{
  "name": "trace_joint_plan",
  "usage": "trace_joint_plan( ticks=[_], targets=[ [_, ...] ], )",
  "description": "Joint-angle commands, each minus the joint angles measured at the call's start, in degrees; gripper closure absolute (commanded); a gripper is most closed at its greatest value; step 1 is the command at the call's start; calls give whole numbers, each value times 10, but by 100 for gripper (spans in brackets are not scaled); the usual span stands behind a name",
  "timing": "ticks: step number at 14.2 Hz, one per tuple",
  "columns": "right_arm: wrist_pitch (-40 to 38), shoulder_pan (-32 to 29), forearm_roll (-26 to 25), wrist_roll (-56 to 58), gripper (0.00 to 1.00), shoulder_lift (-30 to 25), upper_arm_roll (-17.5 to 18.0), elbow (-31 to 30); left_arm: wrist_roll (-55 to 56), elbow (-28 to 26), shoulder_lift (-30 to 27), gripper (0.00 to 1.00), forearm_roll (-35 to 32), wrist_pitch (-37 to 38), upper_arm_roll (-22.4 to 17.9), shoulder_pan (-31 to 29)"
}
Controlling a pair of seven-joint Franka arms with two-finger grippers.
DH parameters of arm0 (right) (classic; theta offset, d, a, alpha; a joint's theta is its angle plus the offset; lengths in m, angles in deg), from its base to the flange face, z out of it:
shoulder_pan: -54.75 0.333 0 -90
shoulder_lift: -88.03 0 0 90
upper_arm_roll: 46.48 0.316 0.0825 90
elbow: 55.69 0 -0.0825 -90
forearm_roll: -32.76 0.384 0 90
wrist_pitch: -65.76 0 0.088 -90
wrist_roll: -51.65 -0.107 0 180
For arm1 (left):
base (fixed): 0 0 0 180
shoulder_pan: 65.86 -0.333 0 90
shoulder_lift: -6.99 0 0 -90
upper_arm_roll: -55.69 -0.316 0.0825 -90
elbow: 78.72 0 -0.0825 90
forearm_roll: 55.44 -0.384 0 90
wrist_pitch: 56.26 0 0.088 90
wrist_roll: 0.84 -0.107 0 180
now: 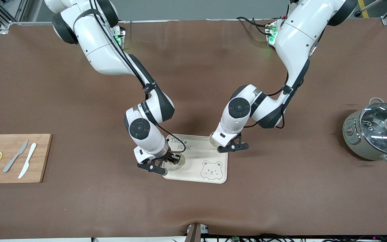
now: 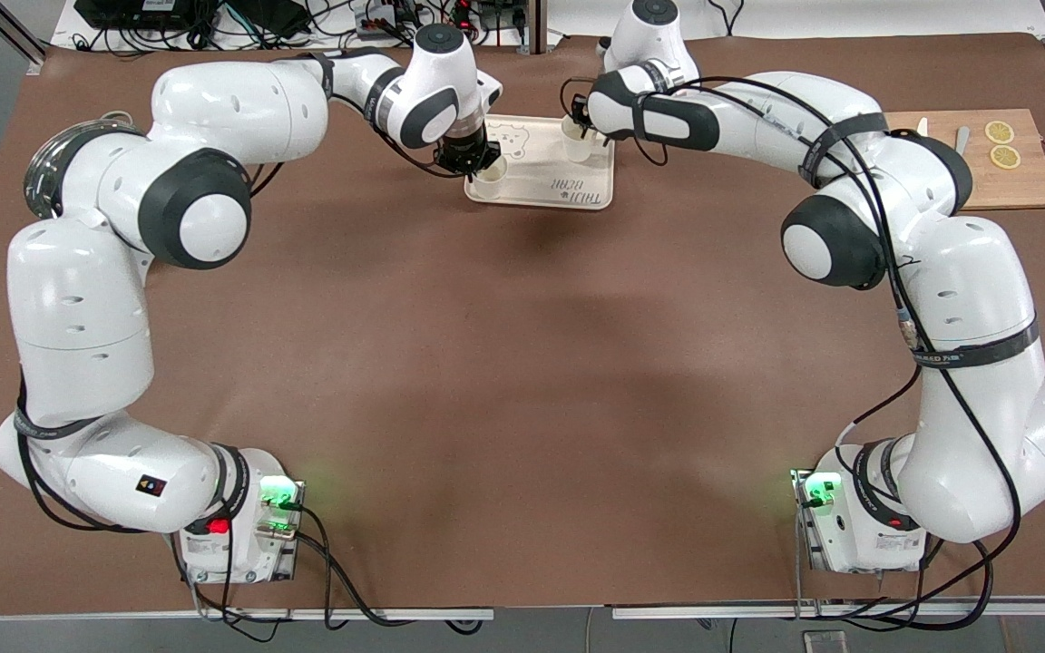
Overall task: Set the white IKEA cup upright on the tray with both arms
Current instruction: 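Stand the cup upright on the tray and open the right gripper, then raise the right arm to rest while the left gripper lowers its cup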
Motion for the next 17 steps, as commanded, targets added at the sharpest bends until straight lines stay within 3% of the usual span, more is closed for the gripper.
trace_joint_plan(
  ticks=[1, 7, 11, 14, 17],
  targets=[
    [-82, 4, -7, -21, 0, -57, -2, -3, -10, 33, 12, 100, -15, 1, -12, 0],
    [-327, -25, -5, -9, 0, -225, -2, -4, -12, 64, 35, 100, -16, 1, -14, -1],
    [-495, -85, -4, 88, 0, -338, -2, -5, -10, 82, 43, 100, -15, 1, -14, 2],
    [-571, -154, -4, 173, 0, -390, -3, -14, -10, 95, 46, 100, -14, 2, -13, 5],
    [-581, -223, -12, 278, 0, -434, -4, -53, -9, 113, 56, 100, -11, 2, -13, 8]
  ],
)
